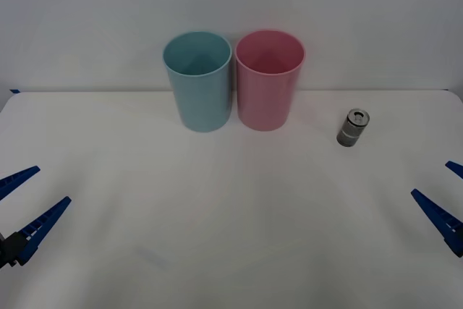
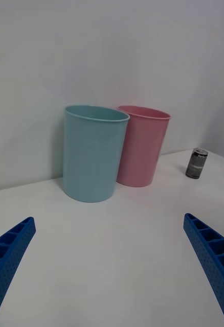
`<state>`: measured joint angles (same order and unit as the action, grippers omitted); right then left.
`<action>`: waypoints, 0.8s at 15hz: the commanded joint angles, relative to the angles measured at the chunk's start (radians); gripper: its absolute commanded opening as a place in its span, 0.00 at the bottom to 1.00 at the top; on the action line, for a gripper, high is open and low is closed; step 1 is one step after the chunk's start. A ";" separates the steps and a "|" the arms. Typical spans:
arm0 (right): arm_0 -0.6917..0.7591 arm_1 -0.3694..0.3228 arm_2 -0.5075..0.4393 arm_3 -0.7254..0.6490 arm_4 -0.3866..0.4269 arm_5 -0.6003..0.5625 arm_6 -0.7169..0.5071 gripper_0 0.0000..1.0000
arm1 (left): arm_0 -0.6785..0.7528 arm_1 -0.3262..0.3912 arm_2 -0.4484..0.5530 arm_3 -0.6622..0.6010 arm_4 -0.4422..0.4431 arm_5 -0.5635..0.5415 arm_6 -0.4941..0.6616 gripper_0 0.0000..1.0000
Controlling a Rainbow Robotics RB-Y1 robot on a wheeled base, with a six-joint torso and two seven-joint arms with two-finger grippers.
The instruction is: Grasp the object on the table and drop it into the matching bin: aluminum can to the light blue bin, PET bottle to the pink bin.
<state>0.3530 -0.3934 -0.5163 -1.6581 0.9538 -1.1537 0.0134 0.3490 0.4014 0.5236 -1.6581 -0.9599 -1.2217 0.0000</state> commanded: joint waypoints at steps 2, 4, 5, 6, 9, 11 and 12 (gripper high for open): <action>0.004 0.001 0.033 0.011 0.000 0.060 0.022 1.00 | 0.000 0.000 0.000 0.000 0.000 0.000 0.000 1.00; 0.003 -0.001 0.053 0.028 0.000 0.092 0.043 1.00 | 0.000 0.000 0.000 0.000 0.000 0.000 0.000 1.00; 0.006 0.001 0.064 0.028 0.000 0.112 0.054 1.00 | 0.000 0.000 0.000 0.000 0.000 0.000 0.000 1.00; 0.007 0.001 0.075 0.028 0.000 0.132 0.066 1.00 | 0.000 0.000 0.000 0.000 0.000 0.000 0.000 1.00; 0.007 0.002 0.113 0.035 -0.003 0.204 0.177 1.00 | 0.000 0.000 0.000 0.000 0.000 0.000 0.000 1.00; 0.004 0.004 0.156 0.047 -0.017 0.266 0.227 1.00 | 0.000 0.000 0.000 0.000 0.000 0.000 0.000 1.00; 0.004 0.004 0.179 0.049 -0.023 0.299 0.234 1.00 | 0.000 0.000 0.000 0.000 0.000 0.000 0.000 1.00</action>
<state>0.3578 -0.3899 -0.3542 -1.6106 0.9360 -0.8801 0.2399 0.3490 0.4014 0.5236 -1.6581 -0.9599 -1.2217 0.0000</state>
